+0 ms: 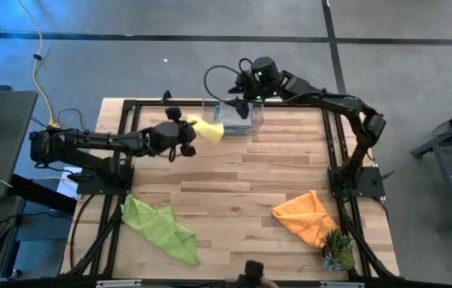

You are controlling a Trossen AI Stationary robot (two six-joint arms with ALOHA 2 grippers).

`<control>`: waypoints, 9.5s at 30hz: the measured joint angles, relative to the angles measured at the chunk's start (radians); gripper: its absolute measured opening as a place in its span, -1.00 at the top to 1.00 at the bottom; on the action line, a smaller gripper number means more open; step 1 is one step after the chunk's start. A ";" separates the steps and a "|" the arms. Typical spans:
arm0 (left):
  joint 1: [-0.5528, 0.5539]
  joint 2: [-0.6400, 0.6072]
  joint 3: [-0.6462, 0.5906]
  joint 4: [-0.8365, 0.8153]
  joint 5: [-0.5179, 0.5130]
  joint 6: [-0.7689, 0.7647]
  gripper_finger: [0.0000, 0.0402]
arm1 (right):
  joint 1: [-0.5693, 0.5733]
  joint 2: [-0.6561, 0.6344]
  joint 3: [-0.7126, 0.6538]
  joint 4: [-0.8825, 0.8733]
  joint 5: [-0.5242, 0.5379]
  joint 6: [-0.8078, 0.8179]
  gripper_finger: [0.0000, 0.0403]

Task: Fold microfiber towels
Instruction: Put the yellow towel into the transparent bin

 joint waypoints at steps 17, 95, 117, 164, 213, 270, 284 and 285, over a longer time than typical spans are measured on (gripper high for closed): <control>0.213 0.003 0.227 -0.428 0.594 -0.588 0.99 | 0.281 -0.012 0.000 -0.127 0.368 -0.195 -0.27; 0.339 0.029 0.365 -0.370 0.759 -0.291 0.99 | 0.140 0.010 0.000 -0.126 0.210 -0.359 1.00; 0.481 0.512 0.623 -0.290 0.857 -0.452 1.00 | -0.127 0.104 0.000 -0.180 -0.240 0.029 1.00; 0.493 0.405 0.362 0.050 0.689 -0.409 0.79 | -0.095 0.154 0.000 -0.191 0.250 -0.079 0.01; 0.404 0.601 0.502 0.034 0.717 -0.261 1.00 | -0.078 0.338 0.040 -0.253 -0.002 -0.180 1.00; 0.439 0.872 0.793 -0.135 0.628 -0.111 1.00 | -0.072 0.346 0.018 -0.185 0.036 -0.166 1.00; 0.453 0.807 0.793 -0.200 0.674 -0.150 1.00 | -0.071 0.282 0.018 -0.224 0.022 -0.167 1.00; 0.453 0.794 0.794 -0.200 0.684 -0.156 1.00 | -0.072 0.262 0.018 -0.222 0.025 -0.167 1.00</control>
